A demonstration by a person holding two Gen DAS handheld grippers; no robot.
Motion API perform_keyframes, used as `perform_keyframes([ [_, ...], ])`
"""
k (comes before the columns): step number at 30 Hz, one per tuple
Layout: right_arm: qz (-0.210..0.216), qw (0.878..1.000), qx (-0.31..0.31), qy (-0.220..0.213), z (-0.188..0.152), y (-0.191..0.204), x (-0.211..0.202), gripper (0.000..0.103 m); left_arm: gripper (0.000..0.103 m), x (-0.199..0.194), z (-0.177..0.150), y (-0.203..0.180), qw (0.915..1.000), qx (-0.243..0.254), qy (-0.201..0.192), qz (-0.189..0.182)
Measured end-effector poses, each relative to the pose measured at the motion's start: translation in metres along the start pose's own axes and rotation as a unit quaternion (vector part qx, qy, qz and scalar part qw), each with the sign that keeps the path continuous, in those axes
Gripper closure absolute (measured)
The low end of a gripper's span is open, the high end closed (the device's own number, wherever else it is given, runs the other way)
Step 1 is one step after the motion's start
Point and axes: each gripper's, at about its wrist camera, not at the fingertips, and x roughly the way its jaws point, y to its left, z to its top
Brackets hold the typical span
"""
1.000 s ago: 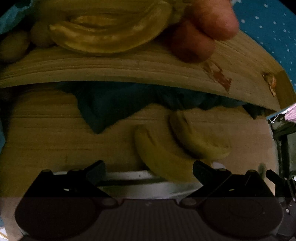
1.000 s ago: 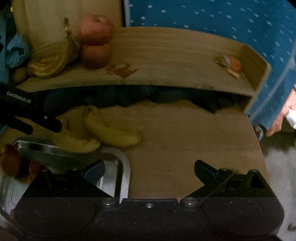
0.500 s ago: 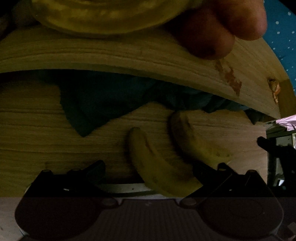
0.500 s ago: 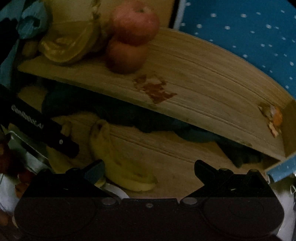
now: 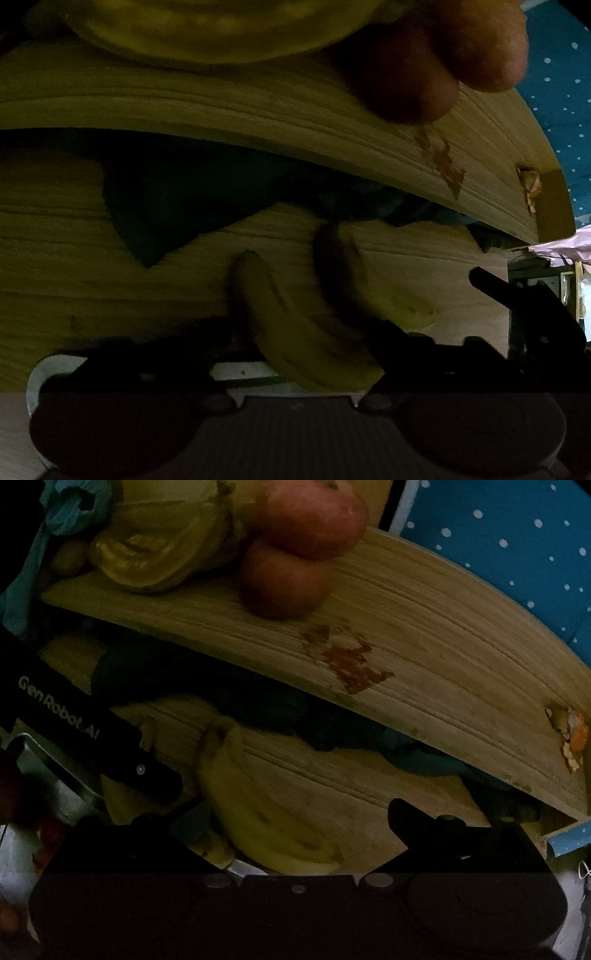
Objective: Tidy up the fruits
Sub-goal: 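Reach both tools forward past the tray toward the two bananas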
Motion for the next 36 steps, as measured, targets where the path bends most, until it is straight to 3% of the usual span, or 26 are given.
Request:
perform_keyframes([
  [6, 0.0, 1.0, -0.007, 0.001, 0.001, 0.003, 0.001, 0.001, 0.049, 0.0, 0.002, 0.001, 0.9999, -0.008, -0.011, 0.005],
  [8, 0.0, 1.0, -0.011, 0.002, 0.002, 0.005, 0.002, 0.001, 0.052, 0.0, 0.005, 0.004, 0.9997, -0.022, -0.012, 0.002],
  [20, -0.011, 1.0, -0.014, -0.004, 0.0, 0.006, 0.005, 0.001, 0.056, 0.0, 0.007, 0.009, 0.9992, -0.037, -0.018, 0.001],
  [30, 0.032, 0.999, -0.005, -0.005, -0.002, -0.008, 0.018, 0.002, 0.058, -0.002, 0.01, 0.004, 0.9994, -0.021, -0.024, 0.014],
  [33, 0.059, 0.998, -0.002, -0.005, -0.002, -0.014, 0.021, 0.011, 0.059, -0.003, 0.01, 0.005, 0.9993, -0.026, -0.024, 0.015],
  [36, 0.087, 0.996, -0.003, -0.008, -0.004, -0.016, 0.021, 0.027, 0.06, -0.004, 0.009, 0.006, 0.9992, -0.03, -0.024, 0.013],
])
